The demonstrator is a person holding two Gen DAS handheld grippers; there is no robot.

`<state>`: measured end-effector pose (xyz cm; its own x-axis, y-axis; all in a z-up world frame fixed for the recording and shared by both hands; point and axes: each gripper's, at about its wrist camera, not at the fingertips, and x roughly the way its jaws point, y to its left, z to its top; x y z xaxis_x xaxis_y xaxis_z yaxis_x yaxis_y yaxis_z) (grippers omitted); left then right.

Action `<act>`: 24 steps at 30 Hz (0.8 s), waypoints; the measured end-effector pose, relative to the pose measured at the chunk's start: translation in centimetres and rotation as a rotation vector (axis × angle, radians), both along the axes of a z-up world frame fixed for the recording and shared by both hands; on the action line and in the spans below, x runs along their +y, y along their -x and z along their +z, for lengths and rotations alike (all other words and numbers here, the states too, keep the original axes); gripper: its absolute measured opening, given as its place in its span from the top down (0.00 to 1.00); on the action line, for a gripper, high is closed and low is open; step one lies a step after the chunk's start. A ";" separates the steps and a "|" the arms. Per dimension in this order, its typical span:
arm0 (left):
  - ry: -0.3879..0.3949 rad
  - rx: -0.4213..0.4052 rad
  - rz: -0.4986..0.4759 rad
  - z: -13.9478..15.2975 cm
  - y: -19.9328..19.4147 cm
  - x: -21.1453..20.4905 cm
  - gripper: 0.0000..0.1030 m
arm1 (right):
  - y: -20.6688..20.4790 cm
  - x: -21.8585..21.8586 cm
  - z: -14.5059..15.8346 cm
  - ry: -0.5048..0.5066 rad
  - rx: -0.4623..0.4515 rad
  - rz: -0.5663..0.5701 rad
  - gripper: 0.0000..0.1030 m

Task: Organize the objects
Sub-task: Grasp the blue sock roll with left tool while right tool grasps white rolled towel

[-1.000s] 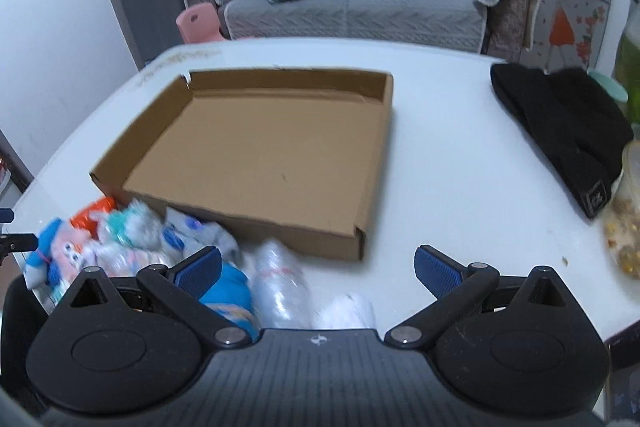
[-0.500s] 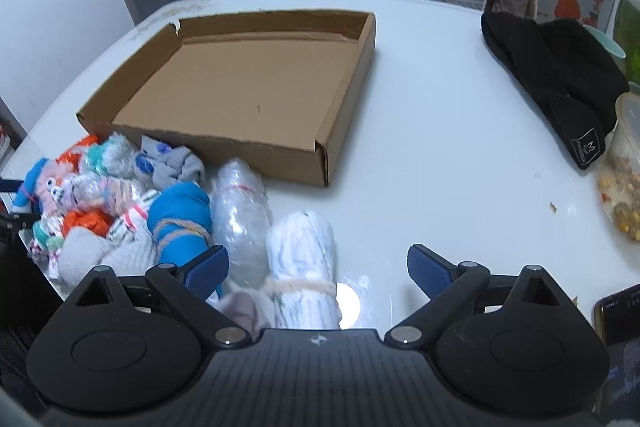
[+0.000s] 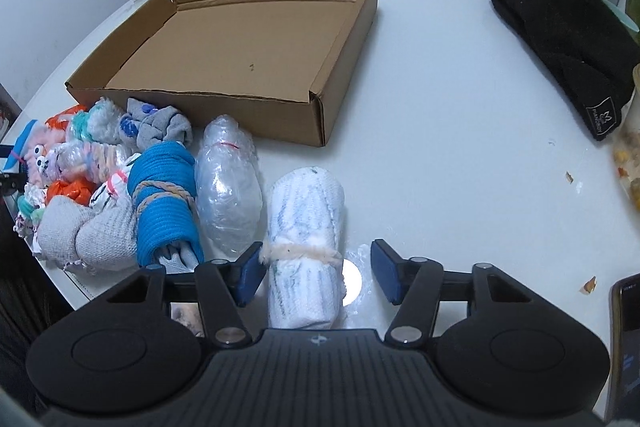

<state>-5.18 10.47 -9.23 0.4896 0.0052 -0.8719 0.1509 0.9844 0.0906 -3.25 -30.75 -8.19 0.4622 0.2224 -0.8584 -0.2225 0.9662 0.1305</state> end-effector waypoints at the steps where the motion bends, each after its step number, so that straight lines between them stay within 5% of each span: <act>1: -0.001 -0.002 0.004 0.0 0.0 0.2 0.00 | 0.1 -0.1 0.1 0.000 0.000 0.001 0.50; 11: -0.036 -0.130 -0.064 -0.3 -0.4 0.5 0.00 | 1.0 0.7 -0.1 0.050 -0.034 0.029 0.57; 16: 0.099 -0.102 -0.064 -1.0 -1.3 2.3 0.00 | 1.1 0.5 0.0 0.049 -0.043 0.039 0.65; 24: 0.096 -0.123 -0.087 -1.1 -1.5 2.8 0.03 | 0.3 0.6 -0.2 0.043 -0.050 0.041 0.65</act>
<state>-3.65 13.26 -10.29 0.5874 -0.1225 -0.8000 0.2294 0.9731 0.0193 -3.54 -30.17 -8.39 0.4956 0.2057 -0.8439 -0.2674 0.9605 0.0771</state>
